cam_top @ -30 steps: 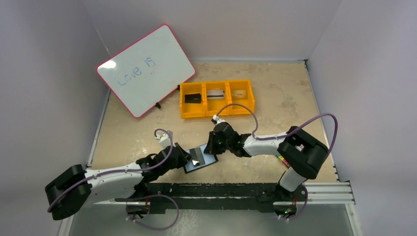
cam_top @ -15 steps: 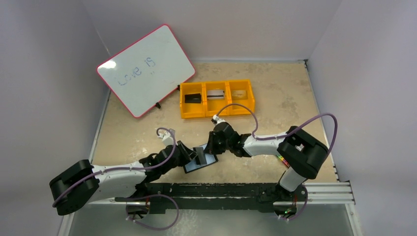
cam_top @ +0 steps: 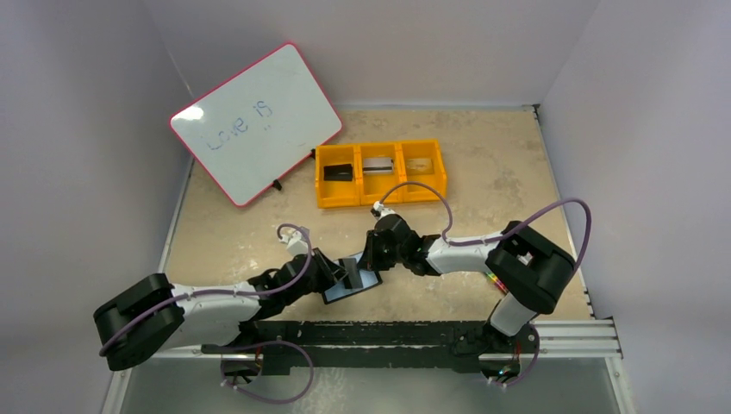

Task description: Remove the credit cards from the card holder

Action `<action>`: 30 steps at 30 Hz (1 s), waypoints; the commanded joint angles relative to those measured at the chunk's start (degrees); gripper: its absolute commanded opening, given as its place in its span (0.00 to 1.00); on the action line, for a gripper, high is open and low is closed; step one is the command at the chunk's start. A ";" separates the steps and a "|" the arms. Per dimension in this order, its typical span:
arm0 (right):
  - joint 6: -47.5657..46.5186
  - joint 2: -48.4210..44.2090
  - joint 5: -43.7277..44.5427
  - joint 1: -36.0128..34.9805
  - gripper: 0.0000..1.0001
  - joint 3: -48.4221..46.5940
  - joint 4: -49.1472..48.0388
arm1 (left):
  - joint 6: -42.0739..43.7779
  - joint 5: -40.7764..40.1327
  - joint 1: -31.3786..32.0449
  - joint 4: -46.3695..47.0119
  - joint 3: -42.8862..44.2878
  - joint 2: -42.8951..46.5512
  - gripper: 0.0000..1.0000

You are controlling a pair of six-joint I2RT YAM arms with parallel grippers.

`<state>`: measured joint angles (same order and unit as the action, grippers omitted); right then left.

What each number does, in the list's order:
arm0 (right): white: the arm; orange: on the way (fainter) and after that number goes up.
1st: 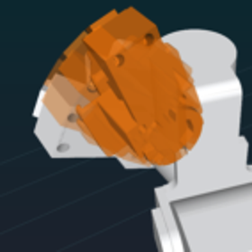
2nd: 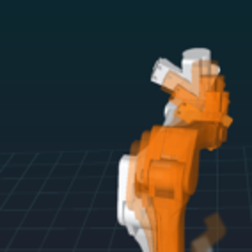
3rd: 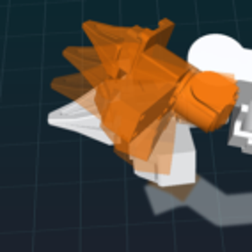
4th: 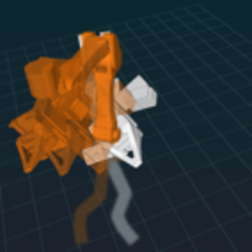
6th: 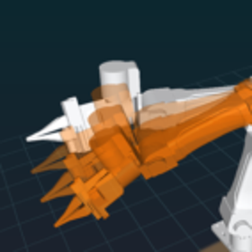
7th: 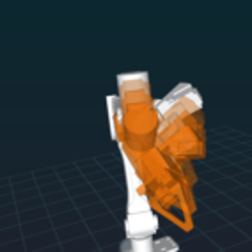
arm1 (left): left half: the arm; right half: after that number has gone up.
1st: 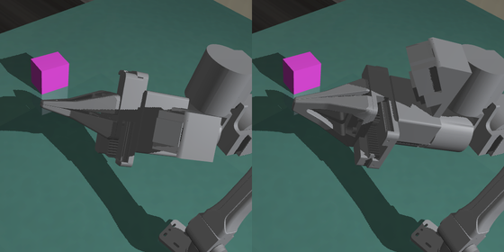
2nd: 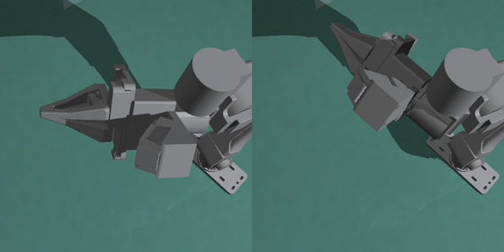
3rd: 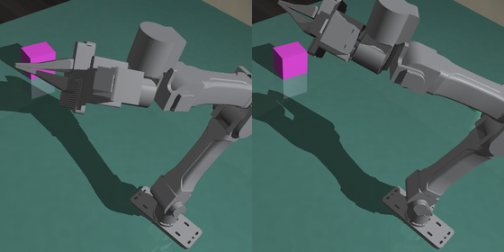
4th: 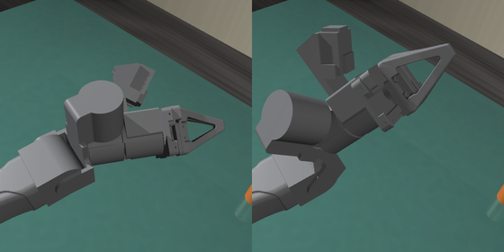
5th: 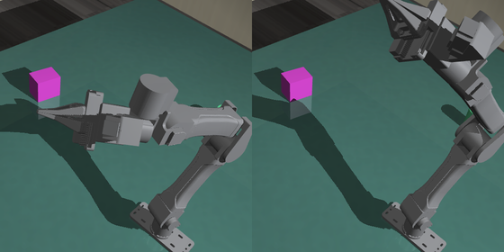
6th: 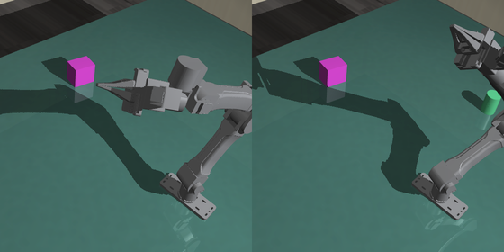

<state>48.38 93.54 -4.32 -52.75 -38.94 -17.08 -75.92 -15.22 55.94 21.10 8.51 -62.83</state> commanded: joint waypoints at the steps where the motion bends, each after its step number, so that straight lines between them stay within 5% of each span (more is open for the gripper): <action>1: -0.41 1.82 2.76 0.12 0.05 1.49 4.18 | -1.20 1.26 0.12 4.56 -0.25 -0.80 0.06; 10: 2.81 -2.21 10.83 0.16 0.06 1.82 14.30 | 1.20 -4.43 0.13 -12.10 1.93 5.69 0.00; 22: -0.83 -4.97 9.58 0.13 0.07 0.53 11.22 | 2.98 -4.08 0.11 -13.27 3.50 5.04 0.00; 27: -2.91 -9.82 9.20 0.14 0.17 0.19 11.58 | 3.36 -3.42 0.13 -12.19 4.25 3.02 0.00; 30: -2.20 -12.41 12.56 0.16 0.36 0.55 15.32 | 3.49 -3.49 0.11 -12.22 4.31 2.97 0.00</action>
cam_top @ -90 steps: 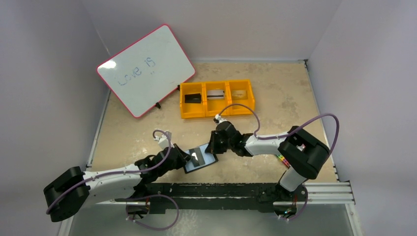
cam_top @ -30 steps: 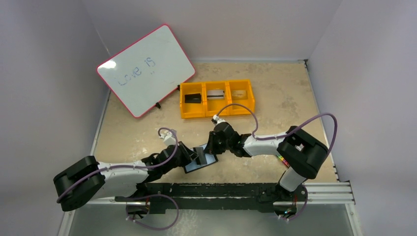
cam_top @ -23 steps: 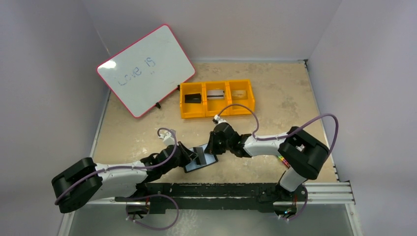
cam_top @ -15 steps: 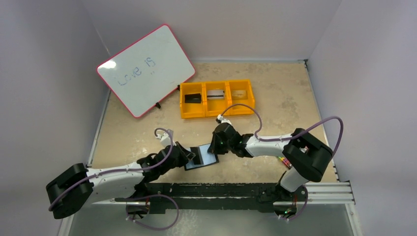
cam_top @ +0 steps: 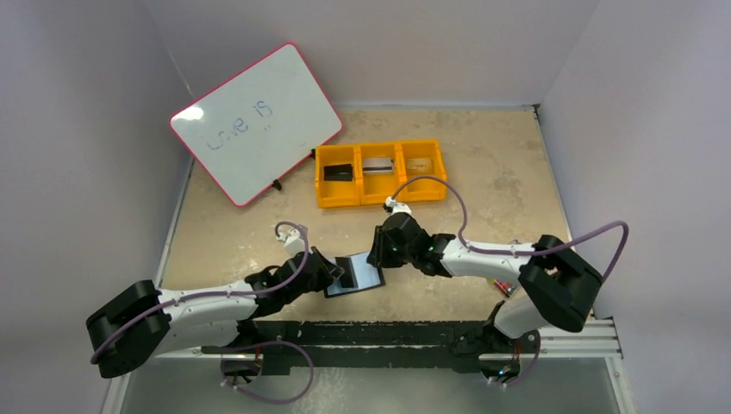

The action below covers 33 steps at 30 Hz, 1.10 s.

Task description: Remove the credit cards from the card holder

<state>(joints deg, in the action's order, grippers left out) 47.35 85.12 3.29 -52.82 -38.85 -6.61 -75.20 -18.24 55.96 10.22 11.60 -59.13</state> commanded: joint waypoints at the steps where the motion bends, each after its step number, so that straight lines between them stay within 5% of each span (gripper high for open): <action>1: -0.36 -4.90 5.29 0.24 0.38 0.92 5.62 | 2.83 -0.55 0.11 -1.34 1.23 -0.69 0.00; 11: -4.71 -3.33 -5.98 0.18 0.26 3.52 -4.04 | 3.25 -0.36 0.10 -1.12 1.81 -1.63 0.00; 17: -3.20 -4.96 0.97 -0.17 0.13 5.28 -1.94 | 4.34 -0.57 0.09 -5.09 3.67 -0.82 0.00; 22: -3.46 -0.88 11.62 -0.67 0.00 0.00 10.45 | 6.14 -2.50 0.11 -9.69 5.91 -0.41 0.00; 26: -4.92 -8.26 16.18 -1.95 0.02 0.56 10.22 | 7.74 -3.33 0.10 -12.42 8.12 -1.01 0.00; 30: -9.26 -15.51 4.02 -1.98 0.22 4.44 -1.62 | 8.66 -3.81 0.06 -13.73 9.41 -1.66 0.00; 33: -9.21 -13.94 -0.15 -1.94 0.24 5.10 -8.54 | 8.78 -3.97 0.11 -13.84 9.75 -1.76 0.00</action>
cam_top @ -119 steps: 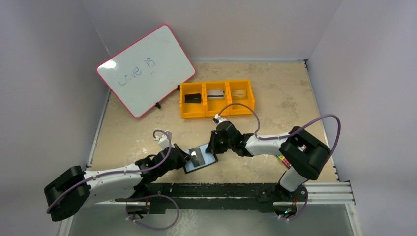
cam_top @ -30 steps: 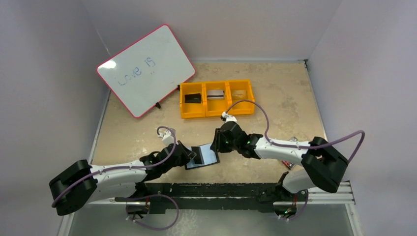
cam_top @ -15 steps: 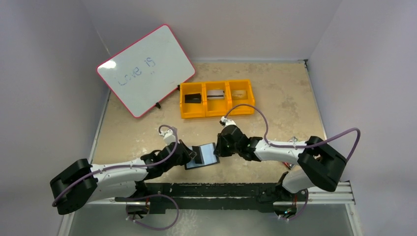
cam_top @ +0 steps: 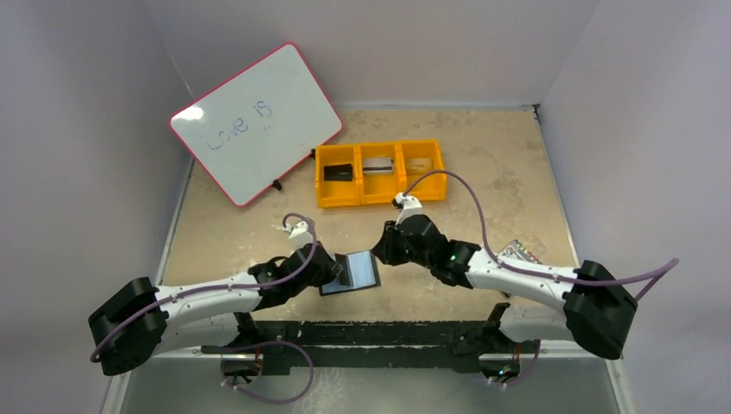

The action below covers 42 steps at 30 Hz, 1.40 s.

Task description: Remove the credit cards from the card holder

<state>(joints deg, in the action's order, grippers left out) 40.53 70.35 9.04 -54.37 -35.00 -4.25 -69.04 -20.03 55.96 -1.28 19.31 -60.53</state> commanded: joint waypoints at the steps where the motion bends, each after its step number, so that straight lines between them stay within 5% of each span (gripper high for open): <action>1: -2.48 2.27 -6.25 -0.41 0.25 0.83 -12.89 | 2.59 -2.20 0.09 -2.28 2.09 -0.41 0.00; 10: -1.63 19.61 -17.32 -0.40 0.22 -4.45 -20.82 | 2.76 -2.12 0.07 -2.06 2.40 -0.50 0.00; 17: -1.60 27.63 -9.90 -0.48 0.12 -6.39 -9.13 | 3.18 -3.83 0.06 -5.25 2.80 0.46 0.00; 30: -0.62 30.21 -8.22 -0.54 0.10 -6.34 -7.01 | 5.55 -10.71 0.00 -16.24 6.18 8.80 0.00; 37: 2.51 21.86 -17.48 -0.30 0.24 -2.30 -19.02 | 5.60 -9.53 0.00 -10.69 6.81 16.87 0.00; 42: 4.06 15.96 -5.38 -0.41 0.33 -3.38 -13.53 | 4.42 -11.60 0.07 -11.03 6.00 22.01 0.00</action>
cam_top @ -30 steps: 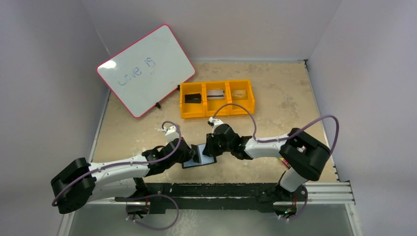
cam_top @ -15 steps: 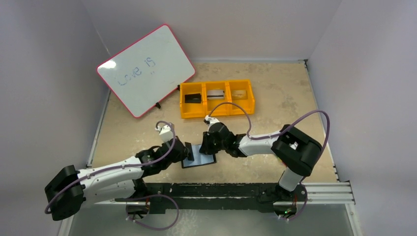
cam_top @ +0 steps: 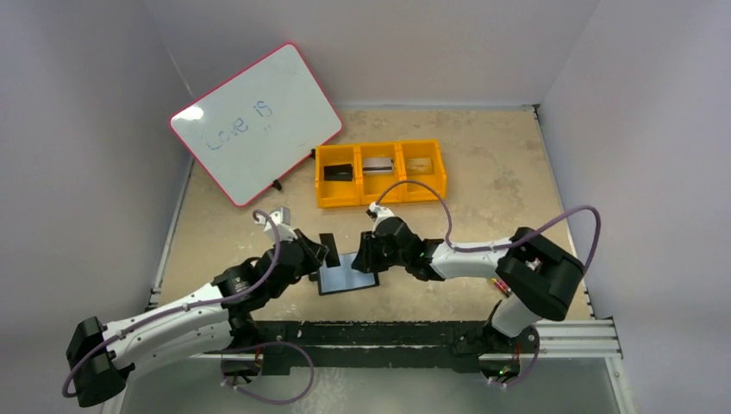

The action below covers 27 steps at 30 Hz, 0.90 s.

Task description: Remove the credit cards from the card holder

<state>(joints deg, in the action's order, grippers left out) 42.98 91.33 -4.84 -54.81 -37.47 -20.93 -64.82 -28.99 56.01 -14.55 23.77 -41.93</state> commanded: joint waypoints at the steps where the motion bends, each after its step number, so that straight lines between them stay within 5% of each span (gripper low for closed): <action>1: 2.24 -6.46 9.55 0.04 0.35 -0.64 4.46 | -0.43 -3.22 0.03 2.54 0.90 4.66 0.00; 6: 6.08 -19.92 13.08 0.15 0.55 7.31 -1.18 | -2.61 -3.44 0.01 8.80 -4.06 11.52 0.00; 14: 5.95 -33.19 10.52 0.78 0.66 16.77 -16.63 | -1.44 2.20 0.04 21.26 -7.48 10.59 0.00; 18: 5.78 -33.43 1.26 6.21 0.71 16.57 -16.30 | 0.72 6.07 -0.01 25.85 -6.49 7.01 0.00; 21: 9.97 -30.83 -12.52 12.81 0.71 20.67 -29.27 | 1.30 8.72 0.03 29.66 -6.45 5.03 0.00; 27: 10.67 -23.34 -22.60 13.85 0.70 17.22 -35.19 | 1.58 11.67 0.06 33.73 -6.88 3.20 0.00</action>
<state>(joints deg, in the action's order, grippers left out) 52.07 64.79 -16.47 -40.82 -17.26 -46.89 -64.84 -20.64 56.01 11.53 16.12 -38.39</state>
